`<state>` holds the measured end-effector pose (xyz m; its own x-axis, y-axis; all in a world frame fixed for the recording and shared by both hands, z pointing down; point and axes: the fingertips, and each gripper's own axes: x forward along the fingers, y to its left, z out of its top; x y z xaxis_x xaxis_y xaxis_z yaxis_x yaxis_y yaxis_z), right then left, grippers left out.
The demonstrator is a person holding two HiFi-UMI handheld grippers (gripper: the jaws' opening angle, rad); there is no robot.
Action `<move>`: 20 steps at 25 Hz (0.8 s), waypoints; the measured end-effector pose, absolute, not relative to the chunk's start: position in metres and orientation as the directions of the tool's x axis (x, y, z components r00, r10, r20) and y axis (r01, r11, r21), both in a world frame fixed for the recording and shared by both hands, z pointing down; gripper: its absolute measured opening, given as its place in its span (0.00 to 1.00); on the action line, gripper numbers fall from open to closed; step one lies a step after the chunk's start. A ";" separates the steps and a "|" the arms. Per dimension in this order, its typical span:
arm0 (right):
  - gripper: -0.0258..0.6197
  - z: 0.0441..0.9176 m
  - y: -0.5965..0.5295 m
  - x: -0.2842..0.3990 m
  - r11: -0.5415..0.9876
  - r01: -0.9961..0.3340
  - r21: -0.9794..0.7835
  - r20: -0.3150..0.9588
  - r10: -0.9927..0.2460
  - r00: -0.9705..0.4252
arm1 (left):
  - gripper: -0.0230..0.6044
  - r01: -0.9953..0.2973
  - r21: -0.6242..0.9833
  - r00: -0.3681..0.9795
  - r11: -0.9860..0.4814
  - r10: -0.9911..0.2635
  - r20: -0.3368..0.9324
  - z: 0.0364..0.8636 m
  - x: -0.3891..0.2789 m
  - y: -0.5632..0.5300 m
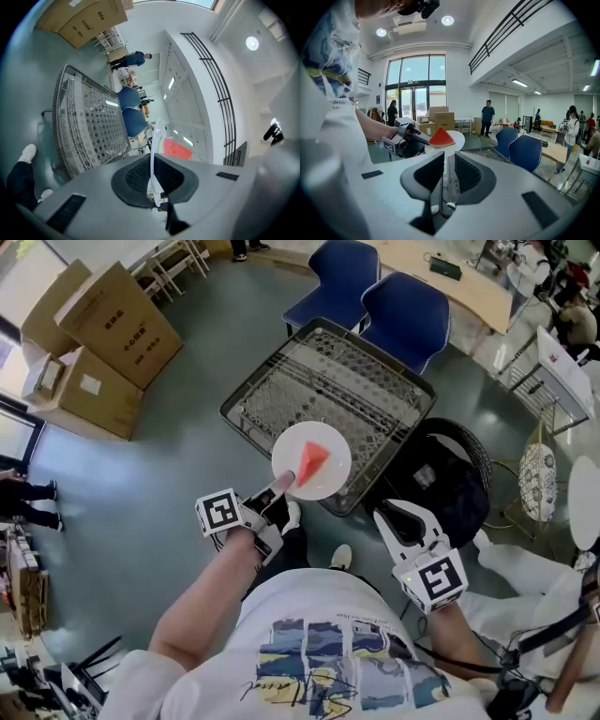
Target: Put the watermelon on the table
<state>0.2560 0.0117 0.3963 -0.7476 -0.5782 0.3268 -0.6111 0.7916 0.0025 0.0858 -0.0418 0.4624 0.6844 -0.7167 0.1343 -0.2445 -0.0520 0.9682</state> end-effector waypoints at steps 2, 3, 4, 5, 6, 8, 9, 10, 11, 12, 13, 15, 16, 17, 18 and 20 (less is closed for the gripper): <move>0.12 0.398 -0.011 0.249 0.797 -0.605 0.011 0.332 -0.573 -0.749 | 0.07 -0.251 0.967 0.676 -0.052 -0.724 0.137 0.473 0.076 -0.070; 0.12 0.399 -0.023 0.246 0.795 -0.606 0.016 0.334 -0.575 -0.746 | 0.07 -0.262 0.964 0.671 -0.048 -0.727 0.147 0.481 0.069 -0.085; 0.12 0.399 -0.037 0.244 0.791 -0.611 0.020 0.338 -0.580 -0.741 | 0.07 -0.278 0.960 0.665 -0.040 -0.729 0.162 0.490 0.061 -0.101; 0.12 0.399 -0.051 0.241 0.785 -0.620 0.023 0.342 -0.588 -0.733 | 0.07 -0.291 0.956 0.662 -0.032 -0.729 0.177 0.499 0.053 -0.117; 0.12 0.399 -0.064 0.239 0.774 -0.632 0.023 0.347 -0.599 -0.721 | 0.07 -0.299 0.954 0.662 -0.024 -0.726 0.189 0.509 0.045 -0.134; 0.12 0.402 -0.091 0.234 0.746 -0.666 0.016 0.359 -0.626 -0.693 | 0.07 -0.304 0.953 0.668 -0.014 -0.716 0.202 0.527 0.030 -0.168; 0.12 0.404 -0.103 0.231 0.730 -0.683 0.010 0.363 -0.639 -0.678 | 0.07 -0.305 0.952 0.673 -0.014 -0.711 0.205 0.536 0.023 -0.184; 0.12 0.405 -0.114 0.228 0.714 -0.700 0.004 0.367 -0.652 -0.664 | 0.07 -0.307 0.952 0.679 -0.017 -0.705 0.206 0.546 0.015 -0.200; 0.12 0.407 -0.126 0.223 0.699 -0.715 -0.001 0.371 -0.664 -0.649 | 0.07 -0.309 0.951 0.686 -0.022 -0.697 0.207 0.555 0.008 -0.217; 0.12 0.409 -0.138 0.216 0.685 -0.728 -0.004 0.379 -0.673 -0.635 | 0.07 -0.311 0.950 0.694 -0.025 -0.690 0.208 0.565 0.000 -0.234; 0.12 0.412 -0.151 0.209 0.672 -0.740 -0.007 0.390 -0.680 -0.621 | 0.07 -0.313 0.949 0.700 -0.025 -0.682 0.213 0.574 -0.009 -0.253; 0.12 0.417 -0.180 0.191 0.652 -0.758 -0.013 0.413 -0.687 -0.598 | 0.07 -0.321 0.947 0.709 -0.020 -0.669 0.226 0.594 -0.027 -0.292; 0.12 0.419 -0.193 0.182 0.645 -0.764 -0.017 0.422 -0.688 -0.590 | 0.07 -0.326 0.945 0.711 -0.018 -0.664 0.232 0.603 -0.035 -0.311; 0.12 0.421 -0.205 0.173 0.638 -0.769 -0.021 0.431 -0.689 -0.583 | 0.07 -0.331 0.944 0.713 -0.015 -0.659 0.239 0.613 -0.043 -0.329; 0.12 0.423 -0.214 0.164 0.631 -0.775 -0.027 0.441 -0.688 -0.576 | 0.07 -0.336 0.942 0.713 -0.009 -0.655 0.248 0.623 -0.051 -0.345; 0.12 0.430 -0.226 0.145 0.616 -0.786 -0.043 0.467 -0.683 -0.561 | 0.07 -0.347 0.938 0.712 0.014 -0.646 0.273 0.648 -0.067 -0.373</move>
<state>0.1452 -0.2264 0.4296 -0.5611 -0.6834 0.4671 -0.7863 0.6164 -0.0426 -0.0669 -0.3733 0.6477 0.7124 -0.6463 0.2734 -0.3474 0.0136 0.9376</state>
